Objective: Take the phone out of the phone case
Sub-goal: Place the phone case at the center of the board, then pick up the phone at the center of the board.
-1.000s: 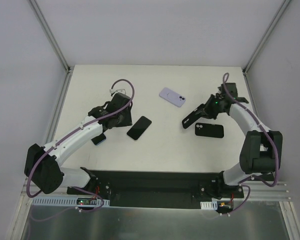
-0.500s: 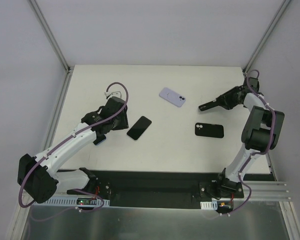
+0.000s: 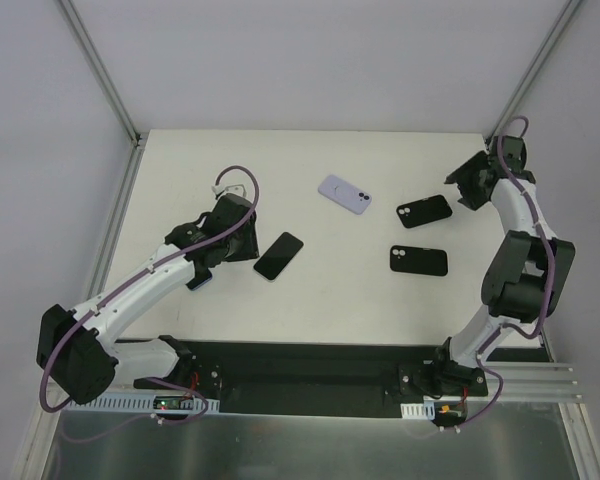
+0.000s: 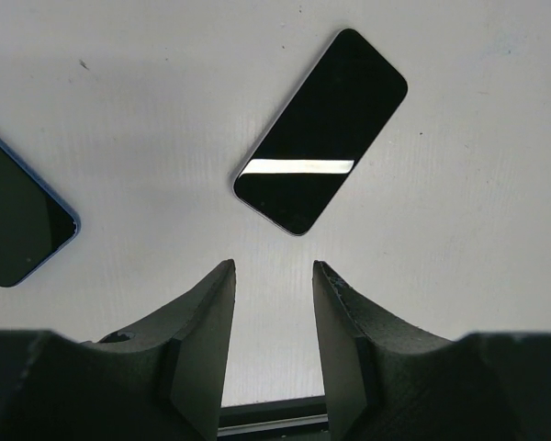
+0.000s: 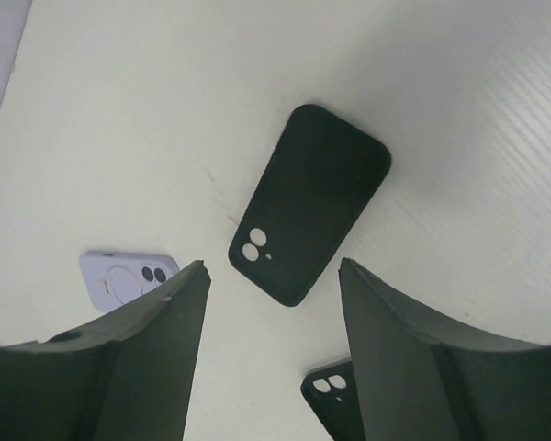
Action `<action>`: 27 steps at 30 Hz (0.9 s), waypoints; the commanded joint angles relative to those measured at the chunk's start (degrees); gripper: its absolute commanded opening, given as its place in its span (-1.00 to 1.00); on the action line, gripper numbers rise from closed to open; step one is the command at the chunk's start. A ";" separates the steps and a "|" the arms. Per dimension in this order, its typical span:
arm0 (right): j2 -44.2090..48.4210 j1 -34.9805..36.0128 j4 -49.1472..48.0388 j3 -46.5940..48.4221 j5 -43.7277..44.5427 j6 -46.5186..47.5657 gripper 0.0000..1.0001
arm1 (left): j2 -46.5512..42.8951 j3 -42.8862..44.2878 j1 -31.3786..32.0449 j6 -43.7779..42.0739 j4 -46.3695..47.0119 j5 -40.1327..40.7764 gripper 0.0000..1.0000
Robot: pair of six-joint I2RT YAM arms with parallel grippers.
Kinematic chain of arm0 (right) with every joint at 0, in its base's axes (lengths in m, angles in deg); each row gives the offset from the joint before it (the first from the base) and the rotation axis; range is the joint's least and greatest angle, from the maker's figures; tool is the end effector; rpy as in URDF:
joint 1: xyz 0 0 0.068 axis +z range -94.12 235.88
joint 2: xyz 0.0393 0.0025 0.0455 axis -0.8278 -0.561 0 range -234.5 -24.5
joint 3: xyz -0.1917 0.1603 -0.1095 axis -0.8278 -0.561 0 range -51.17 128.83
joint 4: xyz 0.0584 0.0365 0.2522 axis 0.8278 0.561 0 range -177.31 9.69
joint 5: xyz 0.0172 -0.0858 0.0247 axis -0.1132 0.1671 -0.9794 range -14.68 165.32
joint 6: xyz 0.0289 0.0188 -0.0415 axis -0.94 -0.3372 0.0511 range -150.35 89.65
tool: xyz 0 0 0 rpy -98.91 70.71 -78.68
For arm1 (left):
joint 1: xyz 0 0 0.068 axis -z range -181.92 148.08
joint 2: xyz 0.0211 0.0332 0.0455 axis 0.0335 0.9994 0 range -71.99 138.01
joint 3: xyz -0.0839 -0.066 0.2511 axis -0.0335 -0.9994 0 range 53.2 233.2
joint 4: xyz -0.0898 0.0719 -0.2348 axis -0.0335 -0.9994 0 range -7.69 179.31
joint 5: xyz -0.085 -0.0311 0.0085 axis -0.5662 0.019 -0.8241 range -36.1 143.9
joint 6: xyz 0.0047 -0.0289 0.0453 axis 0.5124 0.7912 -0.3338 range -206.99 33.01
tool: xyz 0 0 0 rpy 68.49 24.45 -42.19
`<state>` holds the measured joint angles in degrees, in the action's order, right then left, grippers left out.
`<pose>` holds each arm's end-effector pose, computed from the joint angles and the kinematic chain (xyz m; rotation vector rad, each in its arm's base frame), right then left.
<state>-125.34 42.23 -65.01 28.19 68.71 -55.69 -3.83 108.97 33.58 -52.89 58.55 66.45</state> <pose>0.3883 -0.0899 0.2632 0.7265 2.2251 0.2363 0.2107 -0.1407 0.2903 -0.0826 2.3285 -0.3652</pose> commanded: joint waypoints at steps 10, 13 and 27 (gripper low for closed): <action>-6.28 23.58 9.41 19.16 8.29 27.80 0.92 | -0.92 1.19 -0.70 1.31 -0.26 -2.45 -0.21; -10.33 24.72 10.47 23.29 4.94 29.65 0.92 | -1.89 0.66 -0.70 1.66 -0.26 -2.89 -0.21; -21.06 28.32 1.60 23.30 2.31 44.41 0.92 | -0.75 0.83 -0.70 1.84 -0.26 -5.52 -0.21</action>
<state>-146.52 68.50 -58.89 51.57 69.02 -18.91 -4.84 108.97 33.58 -50.72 58.55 62.82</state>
